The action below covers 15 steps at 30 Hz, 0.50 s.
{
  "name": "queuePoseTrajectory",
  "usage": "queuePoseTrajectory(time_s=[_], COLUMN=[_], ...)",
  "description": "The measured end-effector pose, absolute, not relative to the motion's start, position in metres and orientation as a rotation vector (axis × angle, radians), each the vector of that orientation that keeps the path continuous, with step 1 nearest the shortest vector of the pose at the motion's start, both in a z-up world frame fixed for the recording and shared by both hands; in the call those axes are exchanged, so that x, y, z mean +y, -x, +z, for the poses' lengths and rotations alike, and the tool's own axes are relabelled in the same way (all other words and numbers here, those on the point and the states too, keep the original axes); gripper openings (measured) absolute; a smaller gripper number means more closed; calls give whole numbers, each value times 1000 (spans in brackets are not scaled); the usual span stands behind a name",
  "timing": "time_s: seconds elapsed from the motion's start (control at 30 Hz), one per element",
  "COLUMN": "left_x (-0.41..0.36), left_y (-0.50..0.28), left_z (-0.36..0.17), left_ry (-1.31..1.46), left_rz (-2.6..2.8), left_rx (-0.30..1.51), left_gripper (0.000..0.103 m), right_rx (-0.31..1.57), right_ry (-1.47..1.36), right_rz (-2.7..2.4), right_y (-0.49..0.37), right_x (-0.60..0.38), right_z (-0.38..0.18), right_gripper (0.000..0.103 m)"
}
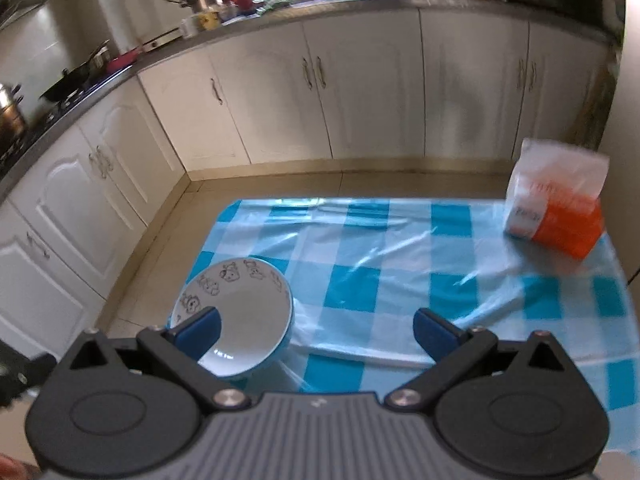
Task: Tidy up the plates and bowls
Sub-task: 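Move both grippers to the blue cartoon-print bowl, then close both grippers on the rim of the cartoon-print bowl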
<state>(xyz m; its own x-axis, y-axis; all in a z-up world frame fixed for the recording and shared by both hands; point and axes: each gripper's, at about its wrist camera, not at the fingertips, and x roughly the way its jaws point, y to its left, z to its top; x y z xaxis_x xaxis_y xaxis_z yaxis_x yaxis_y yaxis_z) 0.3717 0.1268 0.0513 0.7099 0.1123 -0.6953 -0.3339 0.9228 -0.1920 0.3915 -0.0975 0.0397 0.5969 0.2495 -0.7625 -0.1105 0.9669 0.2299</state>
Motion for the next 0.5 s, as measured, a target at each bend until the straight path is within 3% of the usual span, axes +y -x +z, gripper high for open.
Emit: queuePoseTrajectory(time_s=[0.5], left_x=[108], left_y=[-431], left_z=[8], left_ry=[263], left_rz=[207], left_rx=[819], left_gripper=[103], right_rx=[1031], right_ry=[-230], right_rz=[268], right_y=[-436], right_x=[-86], right_z=[-10], right_gripper=[101])
